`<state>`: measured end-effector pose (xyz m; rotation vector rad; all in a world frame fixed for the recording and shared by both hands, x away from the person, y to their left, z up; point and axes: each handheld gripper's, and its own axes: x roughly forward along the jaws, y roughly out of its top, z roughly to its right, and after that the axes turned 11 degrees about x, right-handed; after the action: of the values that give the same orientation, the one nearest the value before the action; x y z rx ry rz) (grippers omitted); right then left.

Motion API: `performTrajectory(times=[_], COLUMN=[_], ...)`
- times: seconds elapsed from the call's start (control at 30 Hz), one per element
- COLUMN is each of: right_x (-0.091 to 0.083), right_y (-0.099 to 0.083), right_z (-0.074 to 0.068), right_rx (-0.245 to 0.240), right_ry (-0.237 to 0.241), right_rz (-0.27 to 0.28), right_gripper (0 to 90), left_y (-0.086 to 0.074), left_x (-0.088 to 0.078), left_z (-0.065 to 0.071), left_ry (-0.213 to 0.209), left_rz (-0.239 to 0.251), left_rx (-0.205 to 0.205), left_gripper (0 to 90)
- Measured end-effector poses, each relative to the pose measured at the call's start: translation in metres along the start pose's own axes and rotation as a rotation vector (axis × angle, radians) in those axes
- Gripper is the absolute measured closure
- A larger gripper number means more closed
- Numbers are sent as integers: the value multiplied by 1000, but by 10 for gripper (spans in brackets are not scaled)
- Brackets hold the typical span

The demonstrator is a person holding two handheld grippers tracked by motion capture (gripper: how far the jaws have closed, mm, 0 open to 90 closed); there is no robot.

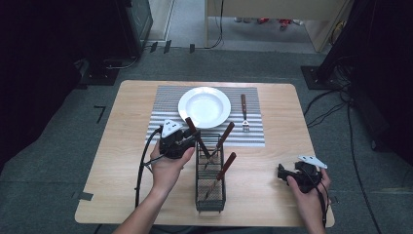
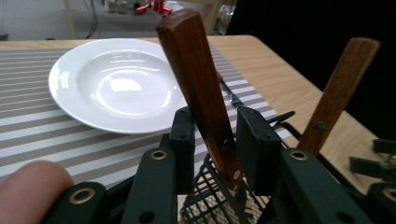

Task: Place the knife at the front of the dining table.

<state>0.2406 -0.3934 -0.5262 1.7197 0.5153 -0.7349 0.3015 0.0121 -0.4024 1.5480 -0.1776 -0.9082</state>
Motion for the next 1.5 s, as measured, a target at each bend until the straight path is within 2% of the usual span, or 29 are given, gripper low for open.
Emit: performTrajectory(times=[0.2, 0.33, 0.4, 0.67, 0.9, 1.33, 1.5], right_x=[0, 0, 0, 0, 0, 0, 0], right_y=[0, 0, 0, 0, 0, 0, 0], right_z=[0, 0, 0, 0, 0, 0, 0], right_rx=[0, 0, 0, 0, -1, -1, 0], right_ry=[0, 0, 0, 0, 0, 0, 1], right_rz=[0, 0, 0, 0, 0, 0, 2], right_gripper=[0, 0, 0, 0, 0, 0, 0], left_y=[3, 4, 4, 9, 21, 54, 63], left_x=[-9, -13, -14, -24, -40, -84, -101], left_z=[6, 7, 6, 0, -6, -11, -18], left_ry=[-52, -62, -93, -120, -151, -134, -112], left_rz=[75, 91, 107, 157, 220, 361, 409], left_rx=[12, 29, 25, 14, 10, 49, 52], left_gripper=[768, 780, 781, 784, 784, 785, 785])
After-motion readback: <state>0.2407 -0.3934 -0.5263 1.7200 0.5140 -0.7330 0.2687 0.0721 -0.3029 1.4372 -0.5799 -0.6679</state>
